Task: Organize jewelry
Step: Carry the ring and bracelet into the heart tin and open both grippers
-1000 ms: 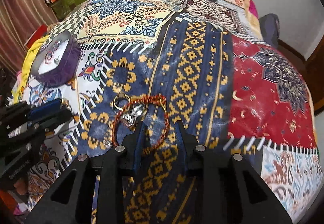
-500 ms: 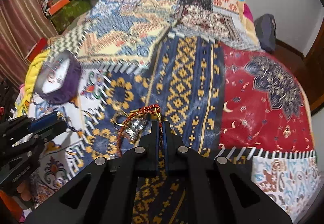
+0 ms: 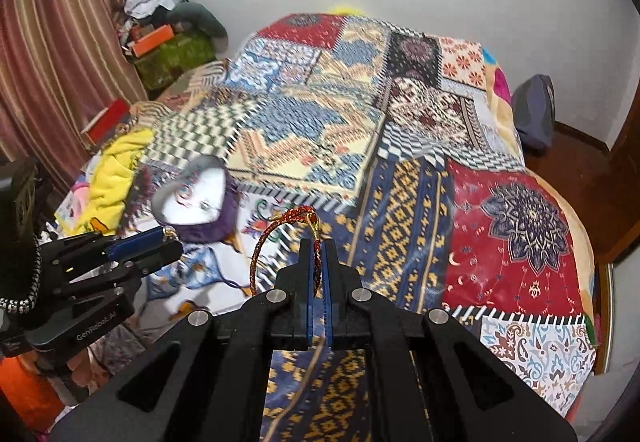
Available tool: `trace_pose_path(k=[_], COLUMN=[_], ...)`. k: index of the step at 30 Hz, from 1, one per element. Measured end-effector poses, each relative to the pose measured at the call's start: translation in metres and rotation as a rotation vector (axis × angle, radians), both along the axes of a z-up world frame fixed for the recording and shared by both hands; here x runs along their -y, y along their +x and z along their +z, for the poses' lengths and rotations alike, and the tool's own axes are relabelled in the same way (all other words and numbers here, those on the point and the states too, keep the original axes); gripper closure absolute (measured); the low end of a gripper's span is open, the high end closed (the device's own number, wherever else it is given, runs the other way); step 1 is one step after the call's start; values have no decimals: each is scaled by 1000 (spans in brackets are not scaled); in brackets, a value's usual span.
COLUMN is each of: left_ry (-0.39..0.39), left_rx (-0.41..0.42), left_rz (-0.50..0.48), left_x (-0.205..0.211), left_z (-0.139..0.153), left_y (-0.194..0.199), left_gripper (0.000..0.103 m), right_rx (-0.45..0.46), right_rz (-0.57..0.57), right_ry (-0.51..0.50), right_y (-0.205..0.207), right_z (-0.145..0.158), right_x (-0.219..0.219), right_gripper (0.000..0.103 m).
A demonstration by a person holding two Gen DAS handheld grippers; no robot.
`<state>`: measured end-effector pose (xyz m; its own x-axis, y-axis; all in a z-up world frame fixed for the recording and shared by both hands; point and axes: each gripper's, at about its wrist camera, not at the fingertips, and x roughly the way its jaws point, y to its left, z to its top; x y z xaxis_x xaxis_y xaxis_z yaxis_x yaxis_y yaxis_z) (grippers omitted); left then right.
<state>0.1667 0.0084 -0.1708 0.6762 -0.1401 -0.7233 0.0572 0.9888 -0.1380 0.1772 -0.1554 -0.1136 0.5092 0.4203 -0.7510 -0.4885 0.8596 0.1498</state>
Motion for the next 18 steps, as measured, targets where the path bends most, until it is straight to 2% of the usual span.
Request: trace_pose_path(k=[9, 18], left_ry=[2, 2], left_rx=[76, 114], left_rz=[38, 84], left_x=[-19, -43], left_z=[32, 46], left_y=[-5, 3], left_gripper=[85, 85], right_rx=[30, 43], right_rz=[36, 88], right_ry=[62, 87], right_y=[1, 11], right_z=[16, 21], right_x=[-29, -66], right_gripper=[100, 100])
